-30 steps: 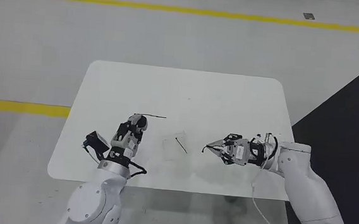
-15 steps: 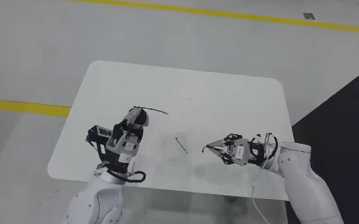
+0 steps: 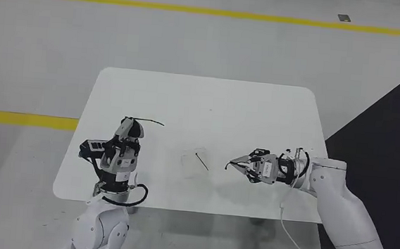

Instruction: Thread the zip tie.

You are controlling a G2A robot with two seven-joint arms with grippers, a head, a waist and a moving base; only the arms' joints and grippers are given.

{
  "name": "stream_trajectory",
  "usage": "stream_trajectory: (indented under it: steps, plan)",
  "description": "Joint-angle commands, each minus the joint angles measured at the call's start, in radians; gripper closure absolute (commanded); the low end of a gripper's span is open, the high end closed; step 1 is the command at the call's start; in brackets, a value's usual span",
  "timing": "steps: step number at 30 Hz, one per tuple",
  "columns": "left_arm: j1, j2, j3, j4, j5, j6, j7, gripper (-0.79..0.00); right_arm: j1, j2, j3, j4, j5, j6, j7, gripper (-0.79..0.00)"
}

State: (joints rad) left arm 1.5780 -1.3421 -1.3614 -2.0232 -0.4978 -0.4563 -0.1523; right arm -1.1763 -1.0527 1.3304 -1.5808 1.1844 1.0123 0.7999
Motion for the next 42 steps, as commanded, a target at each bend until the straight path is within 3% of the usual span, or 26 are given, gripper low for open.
stream_trajectory:
  steps: [1,3,4,7,9,23,27,30,42]
  plan:
    - [-0.001,-0.001,0.003,0.002,0.089,-0.295,-0.091,0.000,0.000,0.000,0.000,0.000,0.000,0.000,0.000,0.000]
    - [-0.008,-0.005,0.024,0.028,0.063,-0.505,-0.130,0.000,0.000,0.000,0.000,0.000,0.000,0.000,0.000,0.000]
    - [-0.026,-0.005,0.023,0.036,0.051,-0.556,-0.158,0.000,0.000,0.000,0.000,0.000,0.000,0.000,0.000,0.000]
    - [-0.091,-0.018,-0.054,0.003,0.048,-0.556,-0.255,0.000,0.000,0.000,0.000,0.000,0.000,0.000,0.000,0.000]
    - [-0.104,-0.034,-0.094,0.028,0.045,-0.556,-0.295,0.000,0.000,0.000,0.000,0.000,0.000,0.000,0.000,0.000]
    - [-0.104,-0.034,-0.094,0.028,0.045,-0.556,-0.295,0.000,0.000,0.000,0.000,0.000,0.000,0.000,0.000,0.000]
    - [-0.178,-0.038,-0.183,-0.094,0.297,-0.556,-0.405,0.000,0.000,0.000,0.000,0.000,0.000,0.000,0.000,0.000]
    - [-0.230,-0.045,-0.218,-0.118,0.491,-0.556,-0.439,0.000,0.000,0.000,0.000,0.000,0.000,0.000,0.000,0.000]
    - [-0.230,-0.045,-0.218,-0.118,0.491,-0.556,-0.439,0.000,0.000,0.000,0.000,0.000,0.000,0.000,0.000,0.000]
